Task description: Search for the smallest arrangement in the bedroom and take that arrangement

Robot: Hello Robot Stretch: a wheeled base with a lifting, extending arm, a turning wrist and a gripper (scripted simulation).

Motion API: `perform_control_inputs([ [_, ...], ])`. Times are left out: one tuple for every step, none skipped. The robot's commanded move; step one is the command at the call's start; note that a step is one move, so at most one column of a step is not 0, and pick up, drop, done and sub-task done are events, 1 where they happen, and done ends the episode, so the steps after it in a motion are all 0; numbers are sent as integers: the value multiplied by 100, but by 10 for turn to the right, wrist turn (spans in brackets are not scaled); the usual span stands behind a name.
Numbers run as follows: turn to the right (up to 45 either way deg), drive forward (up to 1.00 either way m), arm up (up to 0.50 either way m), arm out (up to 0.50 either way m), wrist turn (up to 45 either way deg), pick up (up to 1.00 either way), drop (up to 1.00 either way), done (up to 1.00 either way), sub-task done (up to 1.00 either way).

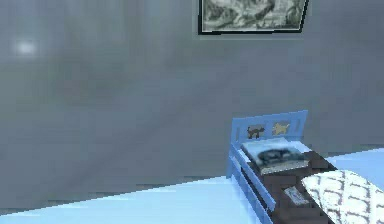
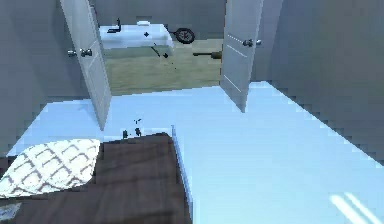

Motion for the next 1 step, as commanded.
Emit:
perform_control_inputs([
  [90,0,0,0,0,0,0,0,0],
])
